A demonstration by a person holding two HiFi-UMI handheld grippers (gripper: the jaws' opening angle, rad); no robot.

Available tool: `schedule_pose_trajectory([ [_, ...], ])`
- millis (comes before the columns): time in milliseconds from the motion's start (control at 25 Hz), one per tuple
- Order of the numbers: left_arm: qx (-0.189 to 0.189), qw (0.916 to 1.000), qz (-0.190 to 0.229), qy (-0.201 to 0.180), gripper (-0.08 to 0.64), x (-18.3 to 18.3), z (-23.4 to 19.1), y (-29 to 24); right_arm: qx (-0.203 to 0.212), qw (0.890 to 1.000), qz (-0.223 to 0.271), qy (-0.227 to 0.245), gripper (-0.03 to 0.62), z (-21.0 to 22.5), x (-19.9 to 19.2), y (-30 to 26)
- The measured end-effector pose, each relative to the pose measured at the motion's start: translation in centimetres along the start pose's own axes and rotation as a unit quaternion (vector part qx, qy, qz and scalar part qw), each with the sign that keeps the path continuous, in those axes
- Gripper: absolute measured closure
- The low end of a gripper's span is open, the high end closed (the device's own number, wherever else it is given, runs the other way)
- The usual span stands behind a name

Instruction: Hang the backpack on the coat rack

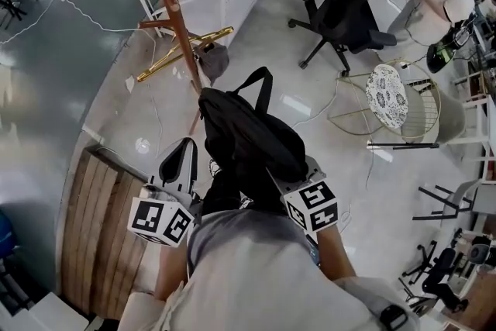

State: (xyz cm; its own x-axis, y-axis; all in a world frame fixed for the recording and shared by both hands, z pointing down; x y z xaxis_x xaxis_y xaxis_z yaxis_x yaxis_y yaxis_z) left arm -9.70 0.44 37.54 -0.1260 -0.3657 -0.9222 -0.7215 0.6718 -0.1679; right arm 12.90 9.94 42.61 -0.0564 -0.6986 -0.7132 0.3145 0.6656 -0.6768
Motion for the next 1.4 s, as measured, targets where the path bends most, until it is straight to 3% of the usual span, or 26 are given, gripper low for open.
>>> schedule_pose_trajectory([
  [800, 0.012, 0.9969, 0.065, 0.043, 0.554, 4.6, -6.5, -0.4, 0.045, 0.994, -0.006, 0.095, 0.446, -1.4, 7.9, -3.7],
  [1400, 0.012, 0.9966, 0.067, 0.047, 0.554, 5.2, -7.3, -0.1, 0.081, 0.979, 0.002, 0.185, 0.446, -2.4, 12.5, -3.4],
])
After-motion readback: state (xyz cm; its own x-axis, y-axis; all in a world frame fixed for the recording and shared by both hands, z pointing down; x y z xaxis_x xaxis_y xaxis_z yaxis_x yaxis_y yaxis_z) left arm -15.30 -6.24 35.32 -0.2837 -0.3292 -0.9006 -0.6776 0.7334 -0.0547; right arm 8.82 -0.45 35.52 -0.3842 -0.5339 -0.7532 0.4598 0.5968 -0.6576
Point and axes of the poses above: the fingertips, and each gripper's own axes: y backward along the fingers, z to its right, x out of its top, the point moved 7 cm from there along y, backward along the fingers, and after that the axes turned 2 degrees about -y, right-handed, at the moved point
